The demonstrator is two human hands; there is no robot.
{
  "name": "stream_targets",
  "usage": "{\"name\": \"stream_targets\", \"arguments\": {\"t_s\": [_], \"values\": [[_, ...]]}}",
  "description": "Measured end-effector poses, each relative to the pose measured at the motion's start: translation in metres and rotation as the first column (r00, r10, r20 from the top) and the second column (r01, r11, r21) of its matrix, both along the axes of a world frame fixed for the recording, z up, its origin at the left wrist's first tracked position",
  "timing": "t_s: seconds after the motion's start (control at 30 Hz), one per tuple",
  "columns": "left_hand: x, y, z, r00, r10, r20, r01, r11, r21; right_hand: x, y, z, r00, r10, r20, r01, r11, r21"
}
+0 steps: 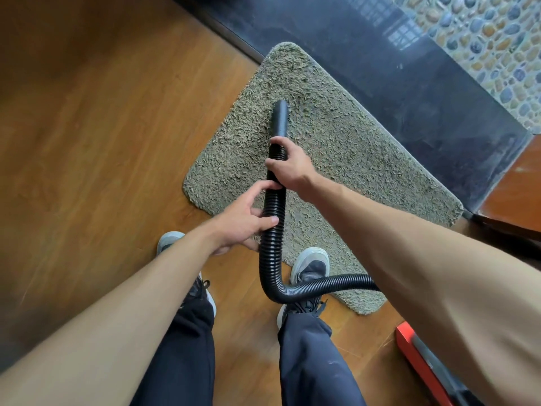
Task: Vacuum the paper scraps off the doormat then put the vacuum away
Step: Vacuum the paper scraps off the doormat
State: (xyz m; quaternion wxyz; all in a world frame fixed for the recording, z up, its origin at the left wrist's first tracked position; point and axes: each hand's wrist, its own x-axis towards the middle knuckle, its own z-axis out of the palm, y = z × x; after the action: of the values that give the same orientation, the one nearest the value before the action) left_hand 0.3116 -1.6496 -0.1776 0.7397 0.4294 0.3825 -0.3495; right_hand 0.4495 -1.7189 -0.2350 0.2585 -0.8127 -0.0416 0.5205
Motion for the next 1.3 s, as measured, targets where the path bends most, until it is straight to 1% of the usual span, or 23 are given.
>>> {"name": "stream_targets", "arguments": {"t_s": [0.23,0.43,0.57,0.67,0.87,1.1,1.2,1.3], "values": [[-0.041,-0.012,0.009,0.993,0.1,-0.057,-0.101,0.995,-0.022,-0.034,0.004,0.005,0.974,0.222,-0.032,-0.221,0.975,0.032],[-0.066,-0.035,0.022,0.988,0.122,-0.096,-0.124,0.992,-0.021,-0.06,-0.013,0.011,0.949,0.302,-0.09,-0.299,0.953,0.037],[-0.086,-0.045,0.03,0.98,0.152,-0.132,-0.156,0.988,-0.018,-0.08,-0.021,0.016,0.939,0.316,-0.136,-0.312,0.949,0.052],[-0.101,-0.049,0.035,0.973,0.176,-0.151,-0.181,0.983,-0.015,-0.095,-0.024,0.017,0.933,0.332,-0.138,-0.329,0.943,0.045],[-0.12,-0.06,0.043,0.94,0.278,-0.196,-0.285,0.958,-0.008,-0.116,-0.025,0.017,0.91,0.376,-0.175,-0.374,0.926,0.047],[-0.124,-0.06,0.048,0.92,0.341,-0.191,-0.341,0.939,0.035,-0.125,-0.013,0.017,0.887,0.443,-0.129,-0.432,0.896,0.106],[-0.123,-0.059,0.048,0.922,0.346,-0.176,-0.342,0.938,0.052,-0.123,-0.01,0.011,0.899,0.413,-0.144,-0.4,0.91,0.112],[-0.119,-0.059,0.042,0.942,0.299,-0.15,-0.295,0.954,0.054,-0.118,-0.015,0.005,0.92,0.351,-0.175,-0.335,0.935,0.116]]}}
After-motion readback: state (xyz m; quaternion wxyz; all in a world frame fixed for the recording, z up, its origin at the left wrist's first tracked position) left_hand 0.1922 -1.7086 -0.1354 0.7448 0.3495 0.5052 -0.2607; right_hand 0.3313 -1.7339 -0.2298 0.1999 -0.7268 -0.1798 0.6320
